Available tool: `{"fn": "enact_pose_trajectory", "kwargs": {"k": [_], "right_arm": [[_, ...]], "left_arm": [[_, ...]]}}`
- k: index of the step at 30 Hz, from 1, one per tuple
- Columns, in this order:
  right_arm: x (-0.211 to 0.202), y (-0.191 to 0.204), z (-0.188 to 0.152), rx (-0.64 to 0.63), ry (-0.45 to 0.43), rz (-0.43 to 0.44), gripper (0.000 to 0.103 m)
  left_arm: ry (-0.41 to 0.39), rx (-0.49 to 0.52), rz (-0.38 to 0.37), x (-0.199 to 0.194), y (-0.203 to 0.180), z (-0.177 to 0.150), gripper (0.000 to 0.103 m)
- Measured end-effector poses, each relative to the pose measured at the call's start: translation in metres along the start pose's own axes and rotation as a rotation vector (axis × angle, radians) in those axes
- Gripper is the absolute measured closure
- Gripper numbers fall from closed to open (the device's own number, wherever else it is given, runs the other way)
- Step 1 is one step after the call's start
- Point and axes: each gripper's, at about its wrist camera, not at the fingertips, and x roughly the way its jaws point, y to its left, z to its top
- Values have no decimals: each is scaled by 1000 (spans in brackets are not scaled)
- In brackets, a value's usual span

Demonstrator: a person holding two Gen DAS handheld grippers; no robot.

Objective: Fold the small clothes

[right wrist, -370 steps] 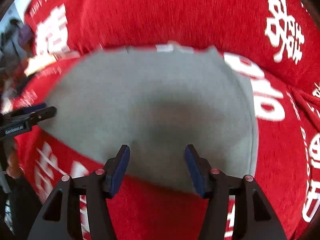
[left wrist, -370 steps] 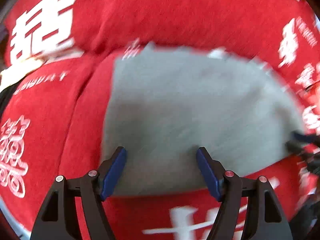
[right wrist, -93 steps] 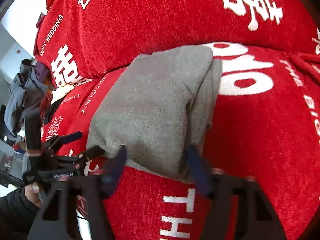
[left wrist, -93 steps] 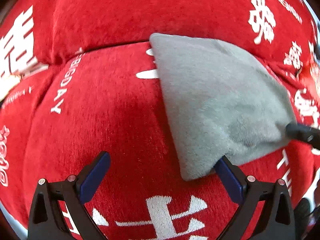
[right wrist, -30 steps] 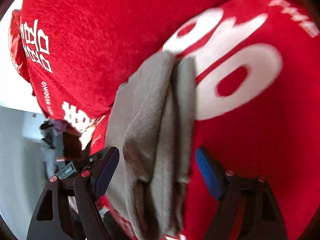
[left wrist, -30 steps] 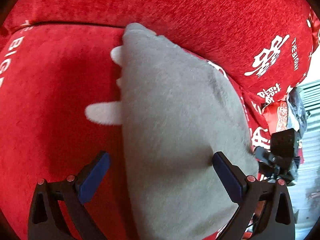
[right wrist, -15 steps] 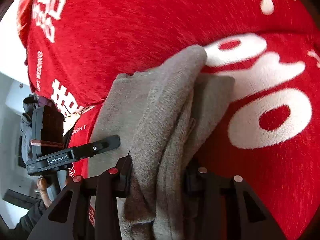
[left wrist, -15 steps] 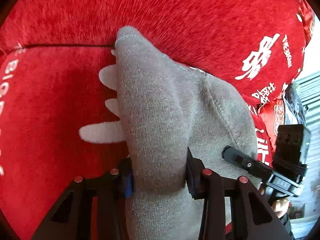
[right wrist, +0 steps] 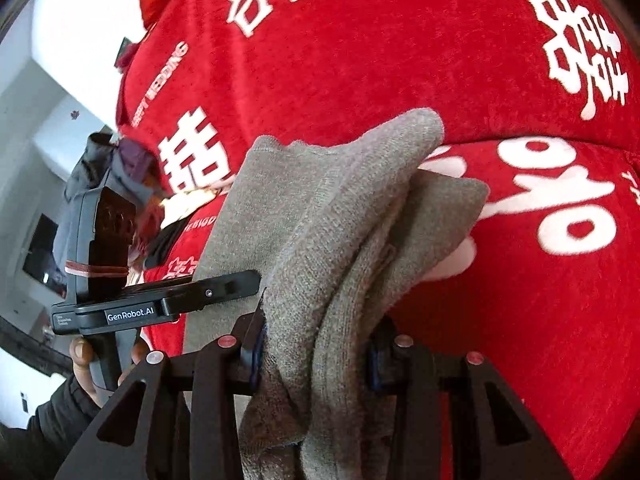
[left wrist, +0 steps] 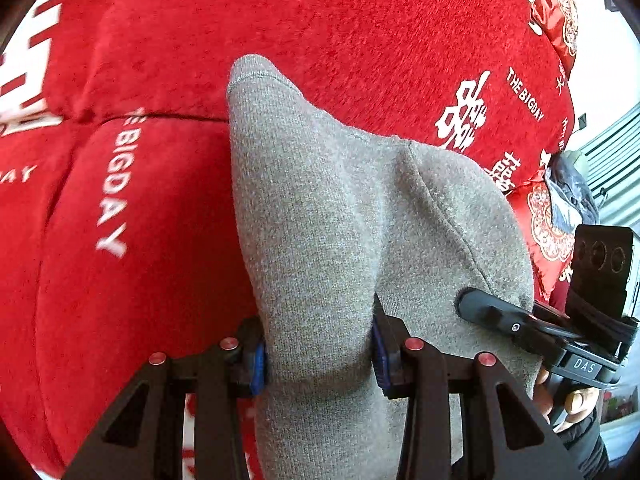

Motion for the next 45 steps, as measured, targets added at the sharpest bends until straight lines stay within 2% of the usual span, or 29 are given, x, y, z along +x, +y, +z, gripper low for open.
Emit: {"fn": "enact_pose_trajectory", "kwargs": {"k": [6,10,16,22,32,39,43,45], "right_arm": [[6,23,-44,3,31,18,62],[14,29,-69,14,52,20,62],[28,32,-100,17,92,-11,62],[32,38,-113,-3,103,-44,62],[36,47,-115,-55,90,-98,62],[43,34,-117,-30,85,-91,62],[47,21,-120,-4,98,-85,62],[51,12,-122,16,109,-81,60]], "left_arm": [[-7,-8,57,-20,16,-53,61],[-10,-8,94,-19,25,-85,61],[6,-11,123,-7,34,-114,61],[4,-1,134,-4,35,-123,61],[-4,24,153,3,33,-123,61],[-8,16,148,12,41,-124,61],[-11,-12,121,15,53,-127,54],[-13,-21,140,17,58,-128,32]]}}
